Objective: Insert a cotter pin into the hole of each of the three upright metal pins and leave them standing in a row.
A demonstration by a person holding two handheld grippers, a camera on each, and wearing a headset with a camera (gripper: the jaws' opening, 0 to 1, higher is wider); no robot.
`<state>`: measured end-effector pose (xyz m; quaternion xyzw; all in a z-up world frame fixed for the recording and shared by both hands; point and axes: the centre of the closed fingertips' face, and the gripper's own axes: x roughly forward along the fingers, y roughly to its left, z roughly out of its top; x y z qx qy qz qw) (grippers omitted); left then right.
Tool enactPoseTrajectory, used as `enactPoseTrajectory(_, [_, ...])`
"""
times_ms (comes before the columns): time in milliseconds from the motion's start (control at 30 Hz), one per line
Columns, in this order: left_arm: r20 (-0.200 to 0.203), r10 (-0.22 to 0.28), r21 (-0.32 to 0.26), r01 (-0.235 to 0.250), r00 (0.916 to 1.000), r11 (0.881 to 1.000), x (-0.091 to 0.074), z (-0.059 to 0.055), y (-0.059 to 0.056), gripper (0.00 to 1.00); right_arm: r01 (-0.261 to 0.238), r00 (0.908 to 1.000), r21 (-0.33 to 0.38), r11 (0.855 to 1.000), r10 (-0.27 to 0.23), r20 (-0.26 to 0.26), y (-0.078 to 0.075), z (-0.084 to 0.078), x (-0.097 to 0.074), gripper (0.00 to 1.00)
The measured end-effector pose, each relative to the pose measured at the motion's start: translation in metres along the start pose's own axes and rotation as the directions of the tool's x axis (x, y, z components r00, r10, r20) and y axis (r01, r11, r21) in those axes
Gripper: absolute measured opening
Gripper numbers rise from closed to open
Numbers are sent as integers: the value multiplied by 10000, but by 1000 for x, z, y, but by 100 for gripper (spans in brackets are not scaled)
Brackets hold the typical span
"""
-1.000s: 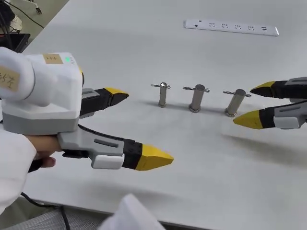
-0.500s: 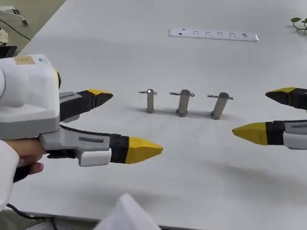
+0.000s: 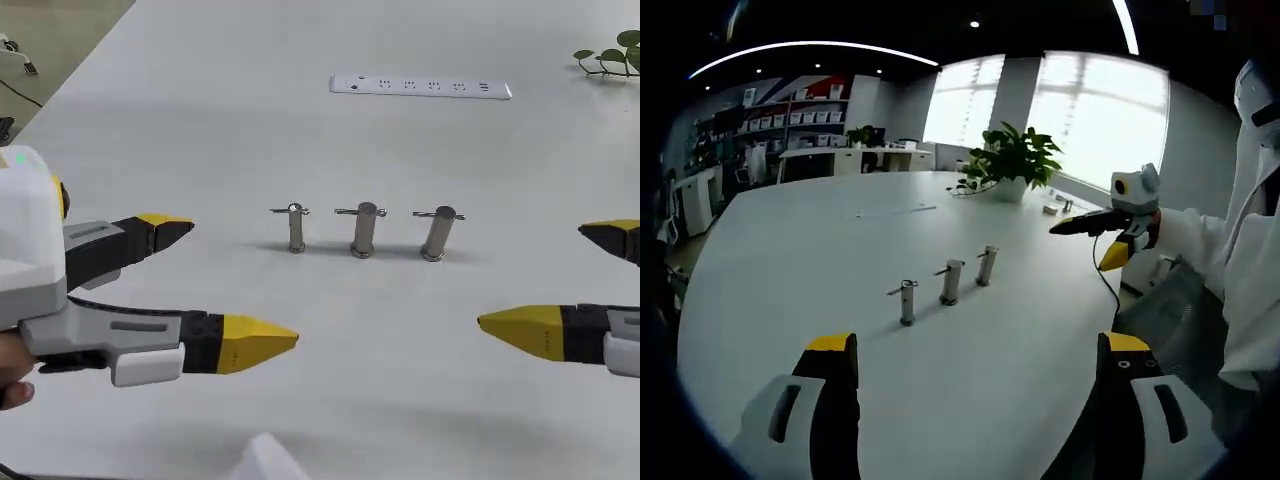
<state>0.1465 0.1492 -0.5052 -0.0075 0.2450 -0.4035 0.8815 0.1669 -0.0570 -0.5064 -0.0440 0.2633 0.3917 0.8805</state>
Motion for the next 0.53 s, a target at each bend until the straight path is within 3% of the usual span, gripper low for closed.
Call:
enactPoseTrajectory(200, [-418, 147, 24, -146, 9990, 9999, -5, -11, 7, 99, 236, 9996, 250, 9994, -233, -143, 6, -9, 0, 98])
enactPoseTrajectory(533, [-720, 234, -49, -238, 9971, 9997, -9, -23, 13, 99, 491, 9974, 435, 9979, -467, -543, 8, -22, 1, 98])
